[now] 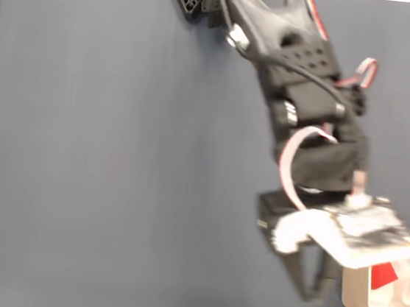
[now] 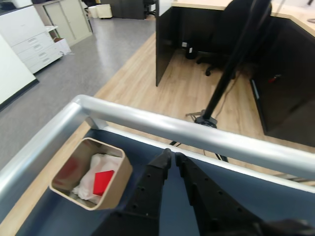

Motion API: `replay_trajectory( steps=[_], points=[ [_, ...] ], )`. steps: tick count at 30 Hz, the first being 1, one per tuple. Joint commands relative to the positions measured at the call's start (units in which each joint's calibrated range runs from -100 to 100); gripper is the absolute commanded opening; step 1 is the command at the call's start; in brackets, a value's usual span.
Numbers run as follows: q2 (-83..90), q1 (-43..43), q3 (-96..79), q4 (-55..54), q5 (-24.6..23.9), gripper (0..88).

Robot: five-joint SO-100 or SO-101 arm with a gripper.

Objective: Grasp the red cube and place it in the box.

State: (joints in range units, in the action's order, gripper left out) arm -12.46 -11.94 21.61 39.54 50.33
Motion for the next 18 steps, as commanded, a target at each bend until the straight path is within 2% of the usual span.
replay_trajectory(
  steps=[1, 11, 18],
  points=[
    [11.25, 3.7, -4.82, -1.01, 0.1, 0.0],
    [36.9, 11.38, -34.2, -0.19, 0.93, 0.0],
    [54.75, 13.29, -57.38, 0.87, 0.73, 0.0]
  ],
)
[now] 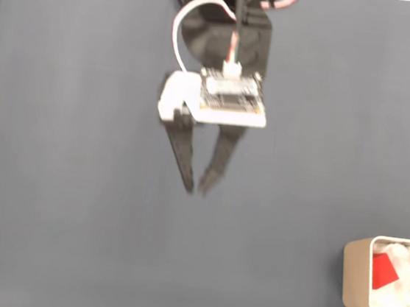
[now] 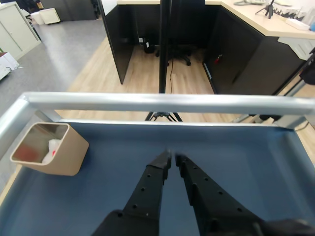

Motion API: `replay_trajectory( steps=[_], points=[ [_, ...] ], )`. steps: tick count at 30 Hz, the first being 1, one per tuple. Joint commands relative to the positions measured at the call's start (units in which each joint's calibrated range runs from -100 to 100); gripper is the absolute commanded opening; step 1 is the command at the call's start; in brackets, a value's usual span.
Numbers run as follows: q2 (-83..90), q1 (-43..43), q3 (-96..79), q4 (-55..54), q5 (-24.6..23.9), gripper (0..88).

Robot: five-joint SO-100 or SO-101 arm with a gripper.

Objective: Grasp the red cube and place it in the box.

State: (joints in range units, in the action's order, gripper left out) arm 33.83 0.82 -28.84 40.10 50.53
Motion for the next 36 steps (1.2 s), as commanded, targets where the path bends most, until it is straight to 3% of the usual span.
replay_trajectory(
  steps=[1, 17, 27, 36],
  points=[
    [11.06, 0.6, -10.48, 0.48, 0.49, 0.0],
    [43.9, -0.25, -56.65, 5.4, 0.59, 0.0],
    [55.43, 0.11, -69.15, 13.27, 0.24, 0.0],
    [61.24, -0.96, -70.97, 27.12, -2.39, 0.0]
  ],
)
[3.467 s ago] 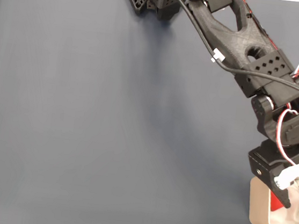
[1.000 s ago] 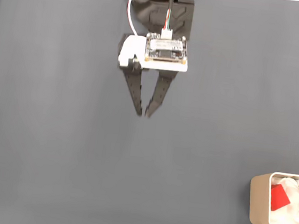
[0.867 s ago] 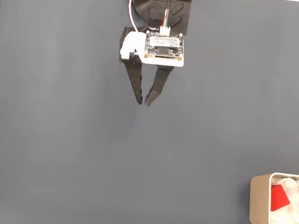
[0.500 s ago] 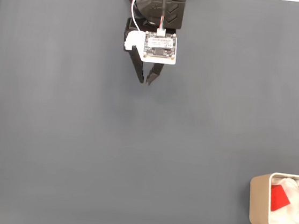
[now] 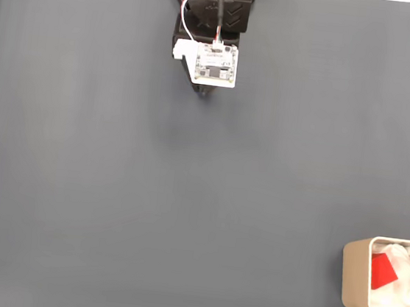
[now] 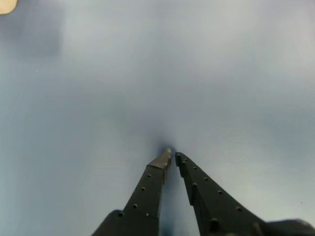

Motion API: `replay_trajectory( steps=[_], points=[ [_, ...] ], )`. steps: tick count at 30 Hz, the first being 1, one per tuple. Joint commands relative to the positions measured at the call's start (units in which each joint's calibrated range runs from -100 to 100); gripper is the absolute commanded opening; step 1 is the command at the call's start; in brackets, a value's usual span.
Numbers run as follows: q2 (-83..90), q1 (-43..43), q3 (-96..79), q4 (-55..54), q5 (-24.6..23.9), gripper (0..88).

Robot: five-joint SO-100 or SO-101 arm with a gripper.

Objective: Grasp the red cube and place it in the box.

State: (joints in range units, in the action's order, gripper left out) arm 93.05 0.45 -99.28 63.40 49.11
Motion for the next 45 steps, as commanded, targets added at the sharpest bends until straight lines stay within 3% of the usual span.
replay_trajectory(
  steps=[1, 12, 45],
  points=[
    [2.79, -0.59, -0.54, 5.37, -1.12, 0.0],
    [6.69, -0.3, -0.54, 12.17, -1.12, 0.4],
    [6.86, -0.23, -0.54, 12.5, 0.1, 1.5]
  ],
)
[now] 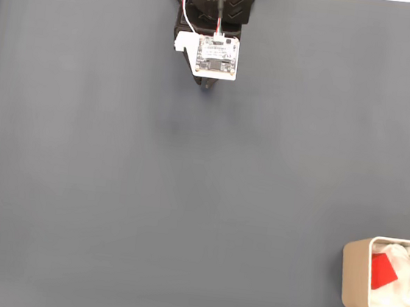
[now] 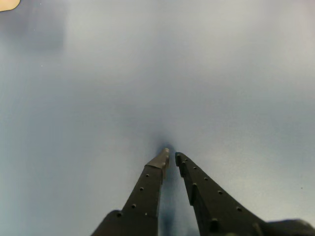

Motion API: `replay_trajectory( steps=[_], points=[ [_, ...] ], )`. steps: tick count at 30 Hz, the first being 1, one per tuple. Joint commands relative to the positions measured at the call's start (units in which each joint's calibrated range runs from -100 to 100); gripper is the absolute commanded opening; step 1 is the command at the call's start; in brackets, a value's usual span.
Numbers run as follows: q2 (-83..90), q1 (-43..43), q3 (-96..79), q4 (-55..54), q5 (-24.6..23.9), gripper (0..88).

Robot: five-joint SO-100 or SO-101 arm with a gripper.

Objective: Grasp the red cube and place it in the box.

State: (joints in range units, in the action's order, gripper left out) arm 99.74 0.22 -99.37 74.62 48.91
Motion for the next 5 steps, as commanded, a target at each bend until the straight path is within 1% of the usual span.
replay_trajectory(
  steps=[1, 5],
  points=[
    [0.17, -0.01, -0.45, 1.28, 0.29, 1.5],
    [0.17, -0.01, -0.45, 1.28, 0.29, 1.5]
  ],
)
